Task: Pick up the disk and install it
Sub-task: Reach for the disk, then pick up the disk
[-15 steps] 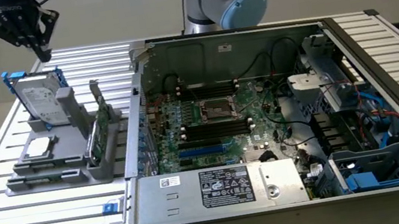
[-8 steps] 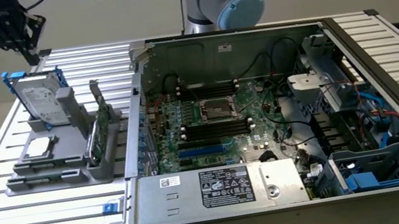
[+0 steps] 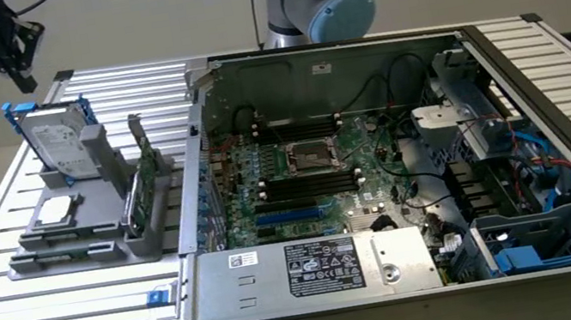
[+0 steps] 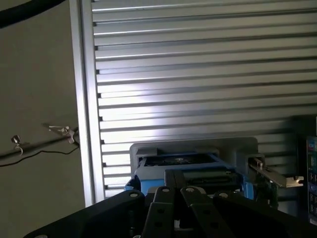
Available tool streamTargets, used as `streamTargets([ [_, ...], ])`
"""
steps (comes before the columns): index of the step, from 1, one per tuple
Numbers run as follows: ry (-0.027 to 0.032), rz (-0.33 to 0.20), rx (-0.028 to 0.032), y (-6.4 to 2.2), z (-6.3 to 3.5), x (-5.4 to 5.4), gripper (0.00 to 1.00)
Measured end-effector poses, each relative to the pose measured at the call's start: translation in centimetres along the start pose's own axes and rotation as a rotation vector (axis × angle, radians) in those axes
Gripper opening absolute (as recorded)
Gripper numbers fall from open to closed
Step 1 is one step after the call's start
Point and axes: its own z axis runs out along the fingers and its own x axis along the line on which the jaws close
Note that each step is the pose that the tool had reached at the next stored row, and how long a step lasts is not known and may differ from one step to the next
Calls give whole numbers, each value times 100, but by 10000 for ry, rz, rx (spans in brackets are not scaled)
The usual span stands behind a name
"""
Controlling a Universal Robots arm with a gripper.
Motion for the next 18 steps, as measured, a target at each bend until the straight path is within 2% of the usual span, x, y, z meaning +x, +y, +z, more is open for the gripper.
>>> streamTargets([
  [2,2,-14,37,2,-27,5,11],
  [4,-1,-17,44,2,-29,5,11],
  [18,4,-84,47,3,-30,6,11],
])
